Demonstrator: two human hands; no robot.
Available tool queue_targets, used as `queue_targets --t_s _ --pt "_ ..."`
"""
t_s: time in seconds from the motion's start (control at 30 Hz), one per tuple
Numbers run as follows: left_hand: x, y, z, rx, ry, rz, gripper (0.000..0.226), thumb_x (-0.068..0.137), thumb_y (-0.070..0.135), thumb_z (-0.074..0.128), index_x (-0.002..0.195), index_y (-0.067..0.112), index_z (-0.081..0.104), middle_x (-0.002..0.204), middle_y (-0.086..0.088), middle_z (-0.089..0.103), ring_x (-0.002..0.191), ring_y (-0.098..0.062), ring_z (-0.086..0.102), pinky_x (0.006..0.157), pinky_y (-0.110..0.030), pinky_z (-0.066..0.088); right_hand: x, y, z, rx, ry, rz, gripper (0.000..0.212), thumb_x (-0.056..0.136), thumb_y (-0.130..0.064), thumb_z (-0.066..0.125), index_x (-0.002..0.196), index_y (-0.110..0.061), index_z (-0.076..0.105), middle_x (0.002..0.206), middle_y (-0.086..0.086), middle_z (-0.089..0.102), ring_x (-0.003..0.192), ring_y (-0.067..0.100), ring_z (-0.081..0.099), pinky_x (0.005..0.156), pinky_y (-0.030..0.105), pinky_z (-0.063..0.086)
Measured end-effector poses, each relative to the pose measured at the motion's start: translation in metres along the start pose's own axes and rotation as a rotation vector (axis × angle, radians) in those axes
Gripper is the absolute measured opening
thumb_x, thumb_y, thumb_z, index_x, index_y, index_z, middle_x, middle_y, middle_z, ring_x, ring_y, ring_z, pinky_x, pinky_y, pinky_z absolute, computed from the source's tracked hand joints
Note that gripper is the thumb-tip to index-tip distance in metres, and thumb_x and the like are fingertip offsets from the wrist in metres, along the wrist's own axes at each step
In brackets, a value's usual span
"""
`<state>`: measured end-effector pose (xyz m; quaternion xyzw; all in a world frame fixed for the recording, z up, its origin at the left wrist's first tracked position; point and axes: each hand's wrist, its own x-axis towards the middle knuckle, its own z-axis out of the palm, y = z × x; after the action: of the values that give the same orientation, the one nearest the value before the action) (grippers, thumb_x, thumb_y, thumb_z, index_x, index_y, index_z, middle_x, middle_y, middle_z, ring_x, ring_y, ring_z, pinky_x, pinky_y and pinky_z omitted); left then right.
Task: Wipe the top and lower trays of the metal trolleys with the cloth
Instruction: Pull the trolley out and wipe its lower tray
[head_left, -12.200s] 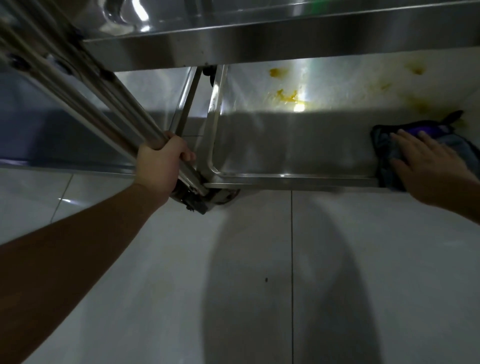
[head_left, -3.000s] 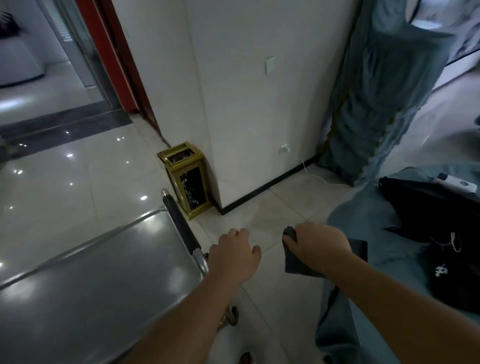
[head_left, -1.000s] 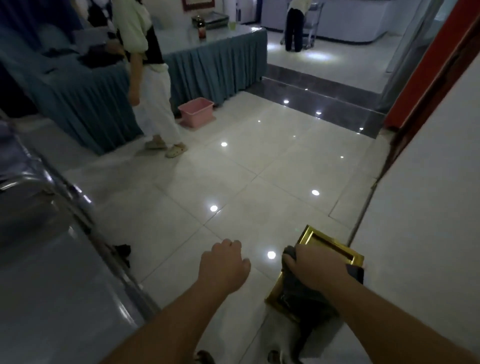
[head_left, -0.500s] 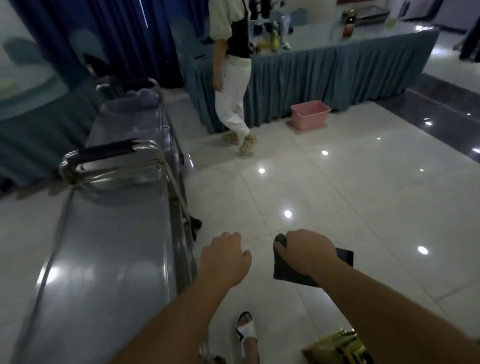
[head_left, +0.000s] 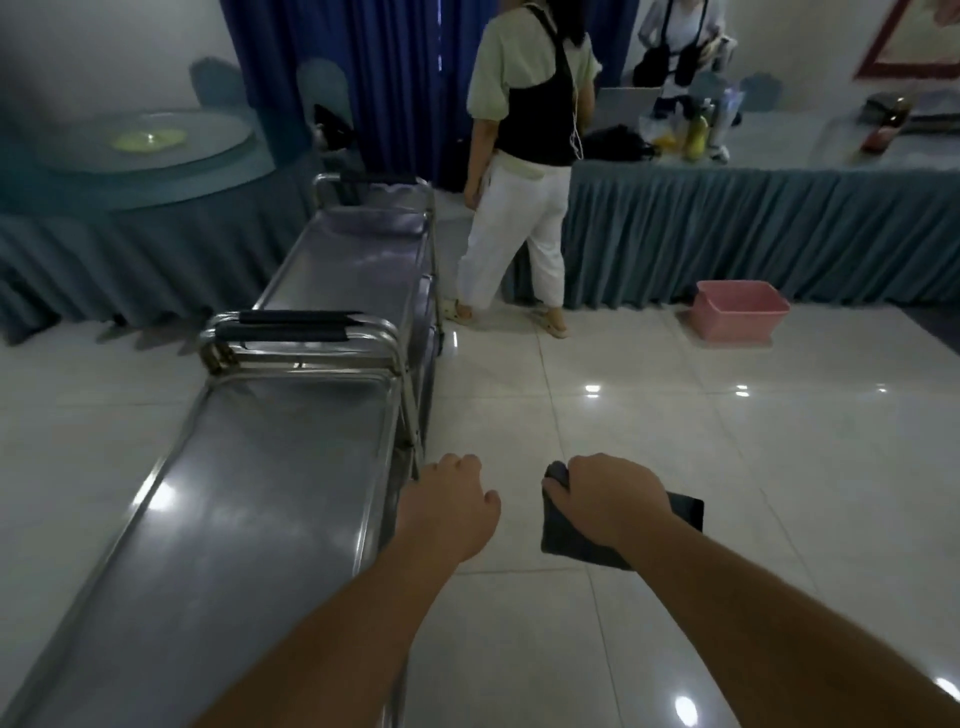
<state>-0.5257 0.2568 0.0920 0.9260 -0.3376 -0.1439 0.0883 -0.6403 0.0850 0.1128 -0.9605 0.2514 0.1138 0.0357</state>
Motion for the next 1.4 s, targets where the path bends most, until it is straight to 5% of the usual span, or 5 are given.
queue_targets --t_s 0.3,0.7,1.03,1.23,1.4 --pt "0.049 -0.067 -0.041 -0.038 0.119 -0.342 0.044 0.105 0.052 0.041 0.138 0.025 0.054 0.135 -0.004 0.060 0.120 -0.026 0.058 0.097 -0.041 0.044 0.146 -0.075 -0.033 -0.040 -0.006 -0.336 0.046 0.104 -0.060 0.029 0.073 -0.028 0.042 0.075 -0.004 0.053 0.069 0.018 0.054 0.066 0.037 0.049" --pt "0.074 -0.072 -0.052 -0.200 0.260 -0.959 0.051 0.101 0.052 0.048 0.145 0.027 0.049 0.143 -0.001 0.056 0.129 -0.027 0.054 0.101 -0.044 0.045 0.254 -0.163 -0.065 -0.131 -0.020 -0.980 0.045 0.103 -0.057 0.027 0.093 -0.024 0.057 0.079 0.000 0.050 0.076 0.023 0.053 0.066 0.035 0.041" --pt "0.000 -0.027 0.000 -0.341 0.297 -1.326 0.052 0.105 0.049 0.050 0.149 0.022 0.048 0.148 -0.005 0.054 0.131 -0.031 0.054 0.106 -0.047 0.047 0.220 -0.197 -0.018 -0.262 -0.091 -1.302 0.049 0.103 -0.060 0.033 0.090 -0.019 0.056 0.083 0.003 0.057 0.077 0.024 0.057 0.074 0.038 0.051" --pt "-0.043 -0.001 0.044 -0.369 0.290 -1.392 0.045 0.101 0.045 0.050 0.137 0.019 0.056 0.135 -0.009 0.061 0.123 -0.033 0.059 0.103 -0.045 0.050 0.172 -0.191 0.018 -0.293 -0.105 -1.426 0.049 0.101 -0.060 0.035 0.066 -0.026 0.037 0.069 0.000 0.050 0.061 0.018 0.049 0.060 0.034 0.042" --pt "-0.060 0.021 0.092 -0.419 0.263 -1.429 0.045 0.099 0.049 0.049 0.134 0.021 0.056 0.133 -0.006 0.061 0.119 -0.031 0.060 0.097 -0.047 0.048 0.144 -0.164 0.045 -0.325 -0.153 -1.436 0.048 0.101 -0.063 0.035 0.076 -0.024 0.047 0.078 0.000 0.056 0.074 0.024 0.057 0.067 0.037 0.048"
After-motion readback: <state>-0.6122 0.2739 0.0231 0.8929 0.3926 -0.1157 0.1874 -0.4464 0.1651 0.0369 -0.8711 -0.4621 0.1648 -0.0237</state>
